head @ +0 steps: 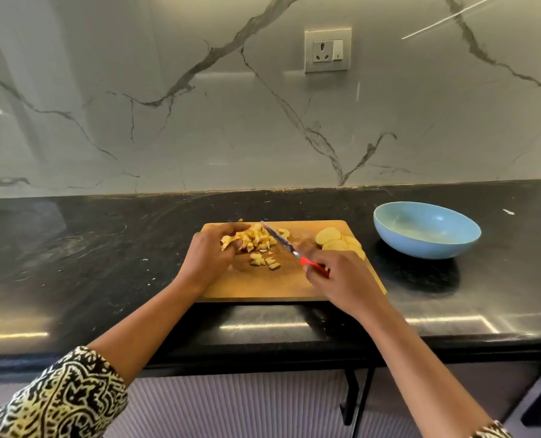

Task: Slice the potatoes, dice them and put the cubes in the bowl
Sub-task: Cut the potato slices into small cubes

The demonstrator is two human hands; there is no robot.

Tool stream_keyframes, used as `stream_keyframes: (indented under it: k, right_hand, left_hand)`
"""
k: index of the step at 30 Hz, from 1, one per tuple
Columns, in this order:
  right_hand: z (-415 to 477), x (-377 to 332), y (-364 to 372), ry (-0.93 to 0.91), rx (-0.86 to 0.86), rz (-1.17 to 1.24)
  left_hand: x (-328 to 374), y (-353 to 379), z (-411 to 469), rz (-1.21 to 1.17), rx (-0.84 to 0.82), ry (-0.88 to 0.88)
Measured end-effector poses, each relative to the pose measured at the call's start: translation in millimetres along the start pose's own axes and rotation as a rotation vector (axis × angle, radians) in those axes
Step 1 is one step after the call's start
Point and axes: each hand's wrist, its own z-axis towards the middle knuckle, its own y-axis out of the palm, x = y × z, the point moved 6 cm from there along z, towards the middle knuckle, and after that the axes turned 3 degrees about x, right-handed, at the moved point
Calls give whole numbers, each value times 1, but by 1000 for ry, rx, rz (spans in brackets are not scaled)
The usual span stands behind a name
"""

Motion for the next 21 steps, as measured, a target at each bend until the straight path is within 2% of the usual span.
stream_keyframes:
  k: [5, 8, 14, 21]
  right_hand:
    - [-2, -4, 8, -149, 27, -293]
    - [-6, -3, 12, -183, 12, -409]
    - [-6, 2, 17, -194, 53, -474]
    - [-7, -6, 21, -273, 81, -475]
  left_hand:
    - [15, 4, -1, 81, 37, 213]
    - [6, 5, 2, 79, 60, 178]
    - [-8, -5, 6, 54, 110, 99]
    - [14, 9, 3, 275, 50, 439]
